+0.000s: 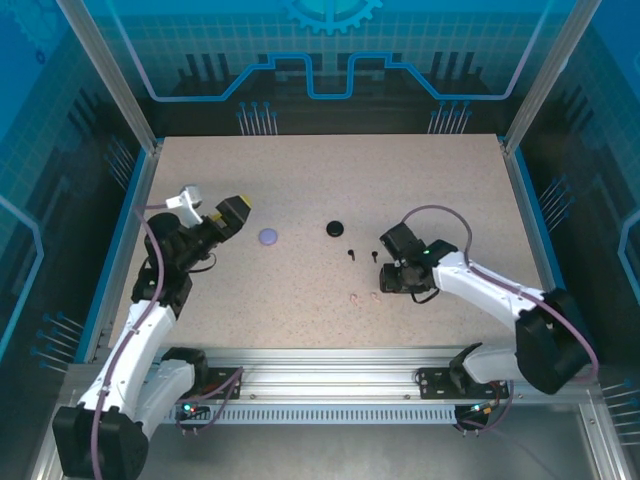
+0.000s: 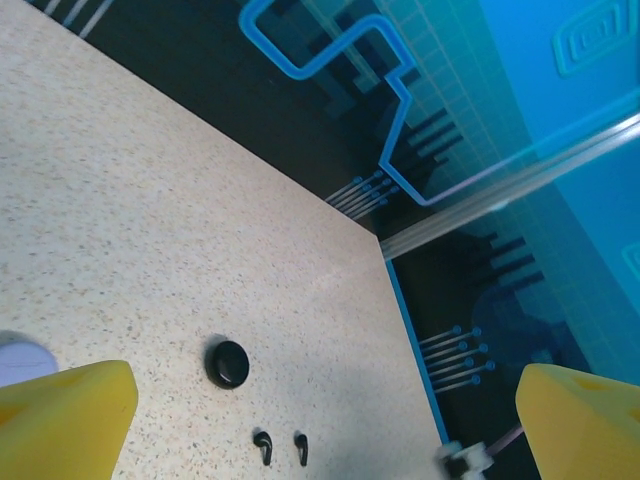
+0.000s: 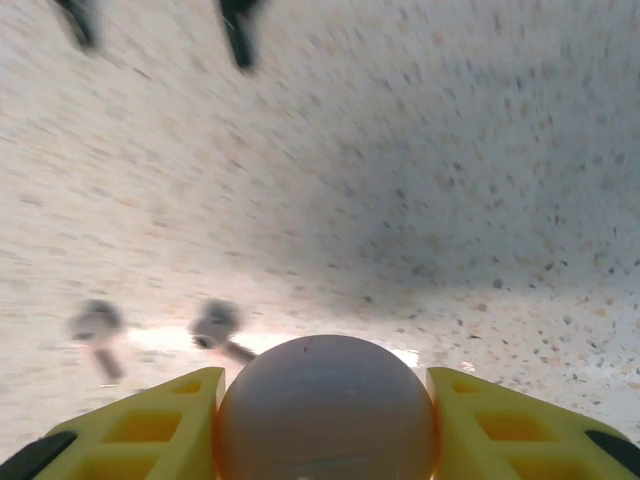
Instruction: Insert wireless bluetooth earbuds into charging case
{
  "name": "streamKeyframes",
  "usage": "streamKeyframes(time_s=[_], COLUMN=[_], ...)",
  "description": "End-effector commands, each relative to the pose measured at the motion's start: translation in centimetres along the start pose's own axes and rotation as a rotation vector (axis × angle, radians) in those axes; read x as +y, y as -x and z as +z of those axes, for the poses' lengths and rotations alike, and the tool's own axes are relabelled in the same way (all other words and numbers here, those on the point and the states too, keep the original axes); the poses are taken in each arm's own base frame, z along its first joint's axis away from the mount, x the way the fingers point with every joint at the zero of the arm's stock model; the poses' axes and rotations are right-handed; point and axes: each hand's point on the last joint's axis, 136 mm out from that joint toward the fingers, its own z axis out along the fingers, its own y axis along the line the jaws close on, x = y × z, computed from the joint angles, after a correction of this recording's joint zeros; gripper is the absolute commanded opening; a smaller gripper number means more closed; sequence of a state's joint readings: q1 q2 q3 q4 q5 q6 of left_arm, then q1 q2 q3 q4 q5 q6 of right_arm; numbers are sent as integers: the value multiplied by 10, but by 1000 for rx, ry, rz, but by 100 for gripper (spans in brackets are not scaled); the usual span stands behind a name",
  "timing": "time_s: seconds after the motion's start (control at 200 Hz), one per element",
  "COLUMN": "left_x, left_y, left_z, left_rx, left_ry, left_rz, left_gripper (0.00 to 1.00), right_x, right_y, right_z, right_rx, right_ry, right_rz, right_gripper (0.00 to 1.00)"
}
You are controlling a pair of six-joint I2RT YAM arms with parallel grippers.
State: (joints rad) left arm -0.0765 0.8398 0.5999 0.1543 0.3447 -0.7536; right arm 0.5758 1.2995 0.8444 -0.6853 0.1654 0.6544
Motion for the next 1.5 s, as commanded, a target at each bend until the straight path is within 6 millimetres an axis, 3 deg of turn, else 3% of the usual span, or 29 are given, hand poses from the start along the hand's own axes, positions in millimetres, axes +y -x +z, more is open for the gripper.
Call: streamKeyframes(time_s=[0.0, 0.16, 0.32, 0.655, 0.835, 1.056, 1.496], left_x=[-7, -16, -17, -21, -22, -20, -23], left_y=[-7, -19, -25, -37, -46, -61, -74], left_z=[9, 25, 39, 65, 76, 85, 90], left_rx=[-20, -20, -30, -30, -24, 0, 24], left_ry=[-43, -131, -191, -321, -367, -415, -464], left_rz=[93, 136, 152, 157, 157, 144, 142], left_gripper=[99, 99, 99, 99, 99, 98, 91], right_x=[30, 64, 93, 145, 163, 172, 220], right_y=[26, 68, 110, 168, 179, 177, 178], right_z=[-37, -75, -101, -103, -97, -90, -88], right_rx=[-79, -189, -285, -350, -363, -376, -350], right_ry=[127, 243, 315, 415, 406, 384, 413], right_rz=[51, 123, 223, 449, 534, 635, 585], right_gripper=[38, 38, 38, 37, 37, 37, 37])
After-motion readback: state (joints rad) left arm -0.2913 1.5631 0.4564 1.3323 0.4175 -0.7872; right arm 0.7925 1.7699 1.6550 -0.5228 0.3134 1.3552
